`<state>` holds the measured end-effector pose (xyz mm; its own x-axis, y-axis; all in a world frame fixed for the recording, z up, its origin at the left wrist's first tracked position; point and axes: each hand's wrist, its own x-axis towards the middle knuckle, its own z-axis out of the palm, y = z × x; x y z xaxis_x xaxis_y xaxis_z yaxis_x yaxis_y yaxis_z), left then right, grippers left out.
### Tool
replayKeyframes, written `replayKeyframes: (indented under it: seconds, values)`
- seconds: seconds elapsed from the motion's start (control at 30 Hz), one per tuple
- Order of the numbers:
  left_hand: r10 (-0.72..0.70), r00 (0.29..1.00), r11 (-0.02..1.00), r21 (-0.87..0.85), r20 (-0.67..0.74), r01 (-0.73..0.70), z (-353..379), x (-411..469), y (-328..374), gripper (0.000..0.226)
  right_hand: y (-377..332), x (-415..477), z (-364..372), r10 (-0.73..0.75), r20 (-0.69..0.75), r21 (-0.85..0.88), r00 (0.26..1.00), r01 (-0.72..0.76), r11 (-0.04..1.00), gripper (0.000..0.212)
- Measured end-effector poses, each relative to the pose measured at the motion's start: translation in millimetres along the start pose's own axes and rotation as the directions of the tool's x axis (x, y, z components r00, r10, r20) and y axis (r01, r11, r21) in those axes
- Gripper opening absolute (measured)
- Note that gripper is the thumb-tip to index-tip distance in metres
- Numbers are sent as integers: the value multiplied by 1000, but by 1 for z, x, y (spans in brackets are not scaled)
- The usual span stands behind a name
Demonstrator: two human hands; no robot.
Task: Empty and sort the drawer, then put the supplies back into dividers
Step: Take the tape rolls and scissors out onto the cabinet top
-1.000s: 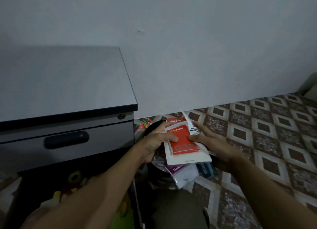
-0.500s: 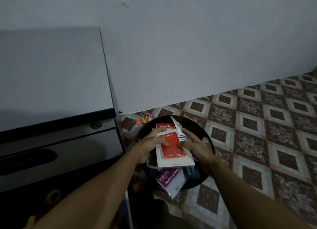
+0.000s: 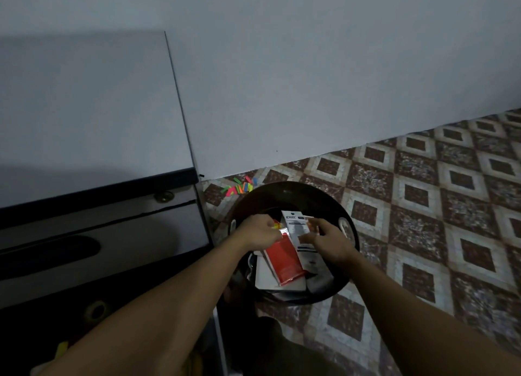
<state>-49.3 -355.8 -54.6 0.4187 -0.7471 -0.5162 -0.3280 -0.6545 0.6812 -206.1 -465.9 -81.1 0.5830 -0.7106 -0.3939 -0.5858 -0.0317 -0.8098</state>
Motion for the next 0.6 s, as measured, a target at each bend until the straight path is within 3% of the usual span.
replayKeyframes:
  seconds: [0.17,0.37,0.5,0.6]
  values:
    - [87,996,996,-4,-27,-88,-14,-34,-1,36,-13,-12,-6,22,-31,-62,999,-24,998,62]
    - [178,975,983,-26,-135,-183,-44,-101,-9,24,-48,-45,-8,-30,-40,-174,999,22,985,53]
    - [194,961,979,-27,-197,-203,-66,-148,-30,28,-82,-80,5,-85,40,-175,996,90,980,47]
    - [201,945,977,-21,-258,-213,-80,-182,-53,18,-107,-107,24,-112,148,-148,983,134,980,43]
